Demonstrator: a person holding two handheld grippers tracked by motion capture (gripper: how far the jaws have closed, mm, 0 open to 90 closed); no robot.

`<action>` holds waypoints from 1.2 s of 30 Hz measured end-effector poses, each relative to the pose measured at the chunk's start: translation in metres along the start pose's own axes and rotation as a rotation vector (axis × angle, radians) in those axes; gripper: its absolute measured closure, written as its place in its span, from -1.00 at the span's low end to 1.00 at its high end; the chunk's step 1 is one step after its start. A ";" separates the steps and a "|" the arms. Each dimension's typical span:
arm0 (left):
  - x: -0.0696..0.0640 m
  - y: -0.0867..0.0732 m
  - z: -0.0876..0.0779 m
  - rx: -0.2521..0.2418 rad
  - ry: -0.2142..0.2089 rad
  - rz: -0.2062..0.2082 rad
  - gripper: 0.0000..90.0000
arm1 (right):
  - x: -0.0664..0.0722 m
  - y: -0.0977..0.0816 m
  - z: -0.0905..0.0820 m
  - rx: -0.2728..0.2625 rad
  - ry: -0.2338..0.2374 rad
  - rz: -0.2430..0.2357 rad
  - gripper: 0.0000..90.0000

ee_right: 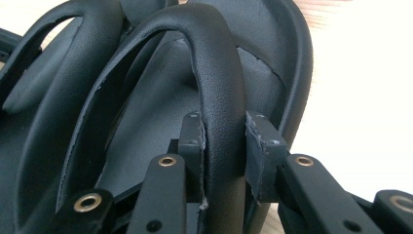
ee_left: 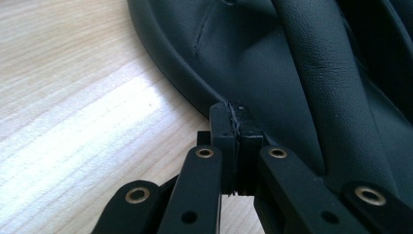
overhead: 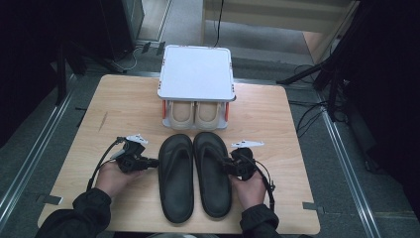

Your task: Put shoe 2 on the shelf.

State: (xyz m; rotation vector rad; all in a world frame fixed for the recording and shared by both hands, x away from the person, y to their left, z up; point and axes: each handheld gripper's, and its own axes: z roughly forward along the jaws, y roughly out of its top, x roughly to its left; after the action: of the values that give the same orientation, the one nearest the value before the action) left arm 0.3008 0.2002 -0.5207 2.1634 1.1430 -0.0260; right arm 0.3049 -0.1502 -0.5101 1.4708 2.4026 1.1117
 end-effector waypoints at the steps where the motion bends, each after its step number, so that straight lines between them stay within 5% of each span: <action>1: -0.001 0.000 0.000 0.001 -0.007 -0.001 1.00 | 0.000 0.000 0.000 0.000 0.003 -0.003 0.60; 10: -0.006 0.000 0.000 0.008 -0.016 0.023 0.99 | -0.001 0.000 -0.001 -0.008 0.001 -0.001 0.51; 18: -0.001 0.004 -0.008 -0.051 -0.032 -0.017 0.91 | 0.002 0.005 -0.014 -0.056 0.001 -0.015 0.33; 36: 0.000 0.030 -0.033 -0.104 -0.024 0.051 0.54 | 0.043 0.008 -0.028 -0.120 0.058 -0.049 0.24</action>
State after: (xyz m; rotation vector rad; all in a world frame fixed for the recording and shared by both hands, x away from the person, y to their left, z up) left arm 0.3141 0.2075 -0.4785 2.0934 1.0521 0.0292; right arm 0.2757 -0.1280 -0.4735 1.3539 2.3497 1.2789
